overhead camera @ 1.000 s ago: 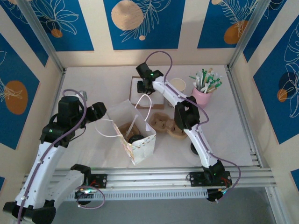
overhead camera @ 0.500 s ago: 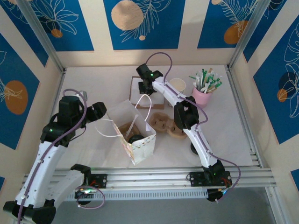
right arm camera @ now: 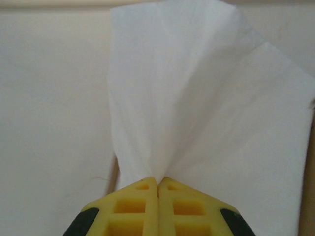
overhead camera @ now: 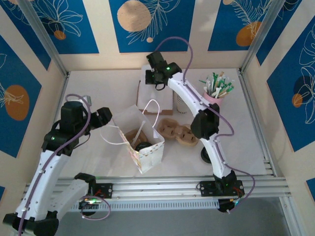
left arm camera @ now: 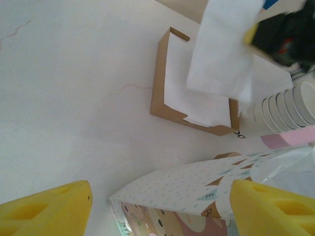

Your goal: Pack the takeout coffee

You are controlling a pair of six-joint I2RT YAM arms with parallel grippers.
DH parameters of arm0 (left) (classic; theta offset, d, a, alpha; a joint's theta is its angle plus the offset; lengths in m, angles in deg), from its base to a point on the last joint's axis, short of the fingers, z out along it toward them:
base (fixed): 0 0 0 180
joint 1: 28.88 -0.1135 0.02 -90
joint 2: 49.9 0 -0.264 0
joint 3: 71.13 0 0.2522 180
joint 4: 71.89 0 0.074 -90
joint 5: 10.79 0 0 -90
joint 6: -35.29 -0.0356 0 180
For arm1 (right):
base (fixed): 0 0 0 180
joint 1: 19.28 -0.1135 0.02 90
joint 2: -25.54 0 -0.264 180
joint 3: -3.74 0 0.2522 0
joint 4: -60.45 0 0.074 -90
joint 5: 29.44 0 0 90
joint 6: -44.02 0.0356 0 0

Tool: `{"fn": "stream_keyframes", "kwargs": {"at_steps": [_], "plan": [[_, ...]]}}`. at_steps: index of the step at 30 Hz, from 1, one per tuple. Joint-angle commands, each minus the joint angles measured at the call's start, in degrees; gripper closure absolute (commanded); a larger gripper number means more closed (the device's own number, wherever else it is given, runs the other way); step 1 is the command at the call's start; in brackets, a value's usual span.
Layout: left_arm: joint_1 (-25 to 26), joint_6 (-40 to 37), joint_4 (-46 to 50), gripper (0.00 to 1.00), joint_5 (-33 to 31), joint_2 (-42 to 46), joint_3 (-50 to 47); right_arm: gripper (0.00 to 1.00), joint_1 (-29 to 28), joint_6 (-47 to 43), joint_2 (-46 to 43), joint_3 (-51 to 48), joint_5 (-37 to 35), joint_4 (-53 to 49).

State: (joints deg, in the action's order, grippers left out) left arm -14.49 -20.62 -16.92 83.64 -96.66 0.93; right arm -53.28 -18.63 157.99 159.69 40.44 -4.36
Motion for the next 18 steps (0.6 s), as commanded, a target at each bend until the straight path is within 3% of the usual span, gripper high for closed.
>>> {"fn": "stream_keyframes", "kwargs": {"at_steps": [1, 8, 18], "plan": [[0.4, -2.6, -0.9, 0.25, -0.3, 1.2, 3.4, 1.00, -1.4, 0.6, -7.7, 1.5, 1.2, 1.9], [0.4, -6.8, -0.7, 0.22, -1.3, 2.2, 6.9, 1.00, -6.1, -4.1, -19.1, -0.6, -0.3, 5.8], [0.4, -11.2, -0.4, 0.19, -2.1, 3.5, 8.5, 1.00, -22.5, -15.4, -34.9, -10.5, -2.9, 15.1]]}}
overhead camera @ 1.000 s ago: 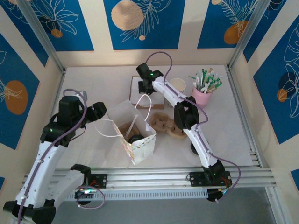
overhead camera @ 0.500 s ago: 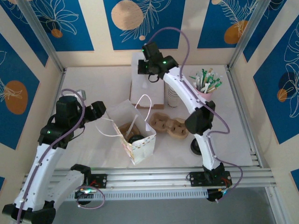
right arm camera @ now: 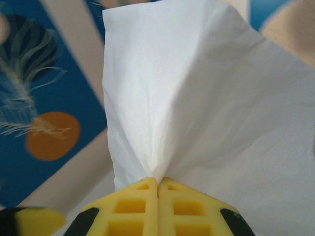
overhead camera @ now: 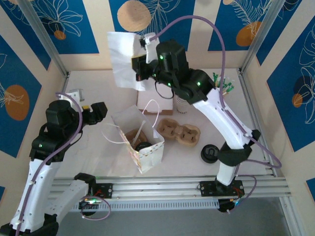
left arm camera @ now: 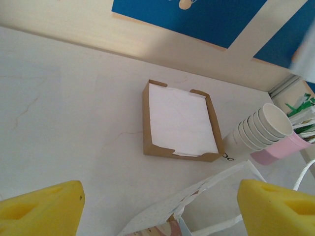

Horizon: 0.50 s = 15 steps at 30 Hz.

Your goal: Pack the takeout coffee

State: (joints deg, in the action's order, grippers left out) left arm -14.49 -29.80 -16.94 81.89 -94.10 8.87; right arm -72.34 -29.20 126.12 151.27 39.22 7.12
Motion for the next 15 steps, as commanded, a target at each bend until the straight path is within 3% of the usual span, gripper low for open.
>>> {"fn": "stream_keyframes", "kwargs": {"at_steps": [1, 6, 15], "plan": [[0.4, -1.9, -0.7, 0.18, -0.1, 1.2, 0.0, 1.00, -4.8, -4.8, -4.2, -3.1, -1.7, 4.1], [0.4, -0.4, -1.7, 0.18, 0.7, 2.9, -2.1, 1.00, -9.6, -0.1, -10.9, -13.0, 2.2, 7.9], [0.4, 1.1, -1.5, 0.18, 1.1, 5.1, -3.9, 1.00, -10.3, 12.2, -20.5, -36.9, 11.5, 22.1]]}}
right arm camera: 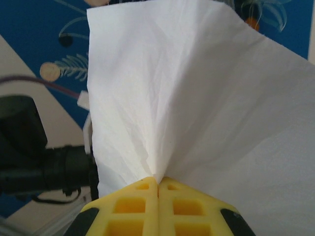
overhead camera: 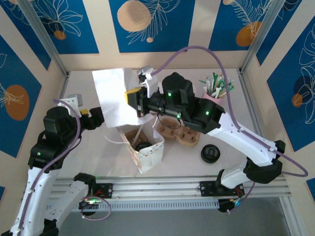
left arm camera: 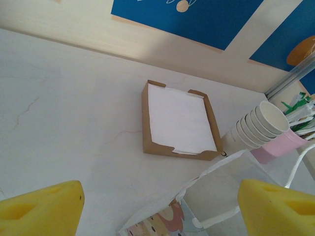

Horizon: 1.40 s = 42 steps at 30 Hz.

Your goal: Pack the takeout coffee

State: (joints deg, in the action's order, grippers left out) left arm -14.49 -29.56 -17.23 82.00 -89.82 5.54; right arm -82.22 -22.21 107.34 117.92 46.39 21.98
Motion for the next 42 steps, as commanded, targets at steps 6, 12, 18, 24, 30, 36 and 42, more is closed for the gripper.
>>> {"fn": "stream_keyframes", "kwargs": {"at_steps": [6, 12, 18, 24, 30, 36, 42], "plan": [[0.4, 1.0, -0.8, 0.18, 0.8, 2.0, -1.3, 1.00, -0.9, 9.1, -1.4, -9.3, 4.0, 8.2], [0.4, 1.4, -0.9, 0.18, 1.0, 2.4, -2.1, 1.00, -0.6, 9.5, -0.6, -11.4, 1.3, 5.3], [0.4, 1.8, -0.9, 0.18, 0.8, 2.7, -2.7, 1.00, 0.6, 9.0, -2.2, -13.4, -2.0, 1.2], [0.4, 2.4, -1.3, 0.19, 1.0, 2.5, -3.1, 1.00, 2.1, 9.7, -4.6, -16.2, -2.9, -0.4], [0.4, 2.8, -1.6, 0.19, 1.0, 2.0, -3.3, 1.00, 2.9, 9.4, -7.2, -17.8, -1.9, 0.9], [0.4, 3.0, -1.8, 0.21, 1.4, 2.0, -3.7, 1.00, 3.0, 7.3, -7.5, -17.1, -4.4, -1.6], [0.4, 3.3, -1.6, 0.22, 1.6, 2.4, -4.1, 1.00, 3.0, 5.5, -7.4, -16.7, -9.0, -5.2]]}}
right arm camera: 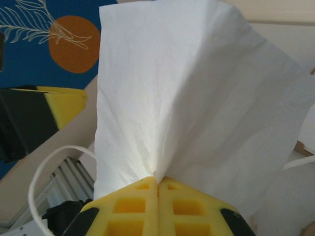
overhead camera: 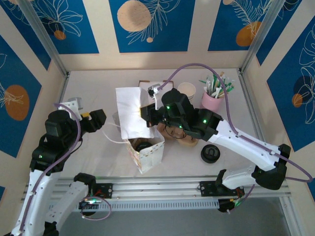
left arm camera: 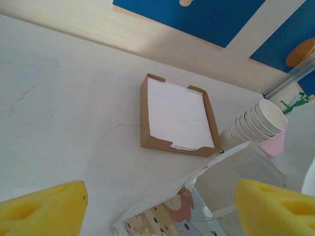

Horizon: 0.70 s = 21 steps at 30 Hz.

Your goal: Pack the takeout coffee

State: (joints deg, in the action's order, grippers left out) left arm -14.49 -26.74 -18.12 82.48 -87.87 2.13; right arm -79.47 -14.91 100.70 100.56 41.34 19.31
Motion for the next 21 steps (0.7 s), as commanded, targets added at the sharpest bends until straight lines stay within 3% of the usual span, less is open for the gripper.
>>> {"fn": "stream_keyframes", "kwargs": {"at_steps": [1, 10, 21], "plan": [[0.4, 0.5, -0.7, 0.22, 1.1, 0.4, -0.7, 1.00, 0.3, -2.1, -0.8, 0.7, -4.7, -3.3], [0.4, 1.8, -1.7, 0.24, 2.6, 0.2, -1.7, 1.00, -0.2, -1.3, -2.2, 0.4, -4.6, -2.8], [0.4, 1.7, -1.3, 0.24, 2.2, 0.4, -1.9, 1.00, -2.7, -7.3, -0.1, 2.0, -9.5, -7.7]]}}
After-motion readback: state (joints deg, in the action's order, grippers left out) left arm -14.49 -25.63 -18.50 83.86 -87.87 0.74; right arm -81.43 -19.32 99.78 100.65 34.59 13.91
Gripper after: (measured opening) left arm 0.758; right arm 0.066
